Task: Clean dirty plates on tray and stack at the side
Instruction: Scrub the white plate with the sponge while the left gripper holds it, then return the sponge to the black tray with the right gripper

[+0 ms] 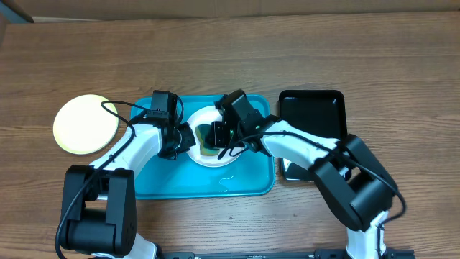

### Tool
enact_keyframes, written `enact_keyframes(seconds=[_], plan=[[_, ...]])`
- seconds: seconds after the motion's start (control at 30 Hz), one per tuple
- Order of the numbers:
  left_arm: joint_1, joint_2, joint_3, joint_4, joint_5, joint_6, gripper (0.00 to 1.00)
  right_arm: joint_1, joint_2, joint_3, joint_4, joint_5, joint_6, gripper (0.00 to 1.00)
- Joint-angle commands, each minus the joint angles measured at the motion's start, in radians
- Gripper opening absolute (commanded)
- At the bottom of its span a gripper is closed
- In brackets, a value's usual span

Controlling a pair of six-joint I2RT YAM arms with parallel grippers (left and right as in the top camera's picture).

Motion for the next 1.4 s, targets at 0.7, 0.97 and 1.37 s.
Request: enact_keyframes(seconds=[0.7, 0.97, 1.37], plan=[[-0.014, 0.070, -0.059, -0.014, -0.056, -0.006, 0.04, -0.058, -0.063, 0.055, -0.261, 0.370, -0.142, 0.04], [-0.014, 0.070, -0.059, -0.013, -0.056, -0.006, 0.04, -0.178, -0.282, 0.110, -0.372, 0.283, -0.183, 0.04], [-0.014, 0.018, -0.056, -0.025, -0.095, 0.016, 0.04, -0.451, -0.351, 0.072, -0.764, 0.410, -0.314, 0.04]])
